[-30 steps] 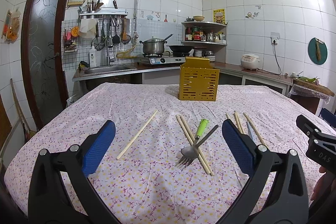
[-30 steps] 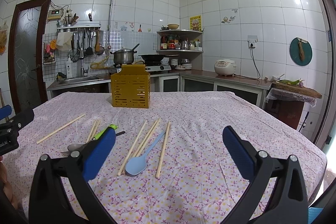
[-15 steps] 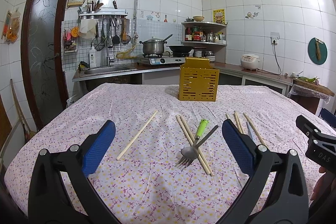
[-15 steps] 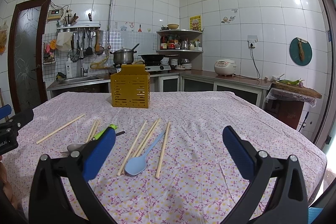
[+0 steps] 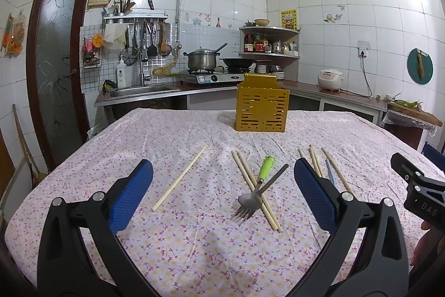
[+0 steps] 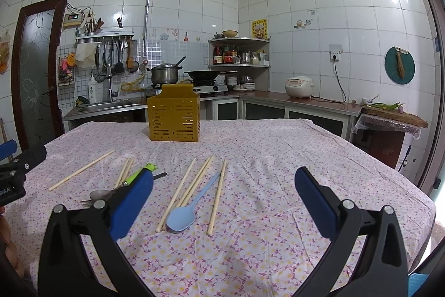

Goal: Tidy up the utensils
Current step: 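Close the left tool on a wooden chopstick while the right tool grasps another chopstick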

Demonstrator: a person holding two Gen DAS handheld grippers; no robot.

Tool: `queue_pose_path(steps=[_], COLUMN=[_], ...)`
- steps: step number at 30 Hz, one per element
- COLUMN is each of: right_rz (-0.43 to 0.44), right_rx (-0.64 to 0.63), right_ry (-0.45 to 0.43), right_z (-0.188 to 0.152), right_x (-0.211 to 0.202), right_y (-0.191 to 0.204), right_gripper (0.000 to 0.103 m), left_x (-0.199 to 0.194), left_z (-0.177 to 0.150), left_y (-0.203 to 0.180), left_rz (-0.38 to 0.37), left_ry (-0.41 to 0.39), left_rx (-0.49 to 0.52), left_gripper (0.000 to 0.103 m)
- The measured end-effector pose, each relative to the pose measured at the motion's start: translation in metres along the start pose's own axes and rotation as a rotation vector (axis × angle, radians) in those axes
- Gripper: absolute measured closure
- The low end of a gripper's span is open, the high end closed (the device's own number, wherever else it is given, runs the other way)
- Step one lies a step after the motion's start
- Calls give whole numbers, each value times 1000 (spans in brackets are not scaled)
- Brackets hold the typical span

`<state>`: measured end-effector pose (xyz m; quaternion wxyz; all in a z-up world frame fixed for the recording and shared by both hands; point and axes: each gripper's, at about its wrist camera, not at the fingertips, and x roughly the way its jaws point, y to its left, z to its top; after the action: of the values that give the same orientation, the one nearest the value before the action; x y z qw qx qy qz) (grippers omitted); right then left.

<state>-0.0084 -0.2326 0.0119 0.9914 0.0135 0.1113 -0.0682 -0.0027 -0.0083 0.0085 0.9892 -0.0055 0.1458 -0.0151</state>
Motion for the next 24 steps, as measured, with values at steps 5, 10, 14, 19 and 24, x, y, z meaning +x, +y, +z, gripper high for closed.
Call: queue_pose_path(steps=[5, 10, 14, 19, 24], right_rz=[20, -1, -41, -11, -6], right_rx=[21, 20, -1, 4, -2], right_ry=[30, 35, 58, 167, 254], right_z=[1, 14, 30, 40, 40], right_x=[10, 24, 43, 82, 123], right_y=[-1, 0, 4, 2, 3], right_gripper=[4, 4, 4, 4, 4], left_x=[8, 21, 36, 62, 102], left_z=[4, 15, 28, 44, 51], left_y=[3, 10, 15, 20, 30], left_rz=[-4, 2, 14, 36, 22], left_ry=[27, 48, 63, 90, 184], left_rx=[0, -9, -5, 10, 6], left_gripper=[5, 5, 5, 5, 5])
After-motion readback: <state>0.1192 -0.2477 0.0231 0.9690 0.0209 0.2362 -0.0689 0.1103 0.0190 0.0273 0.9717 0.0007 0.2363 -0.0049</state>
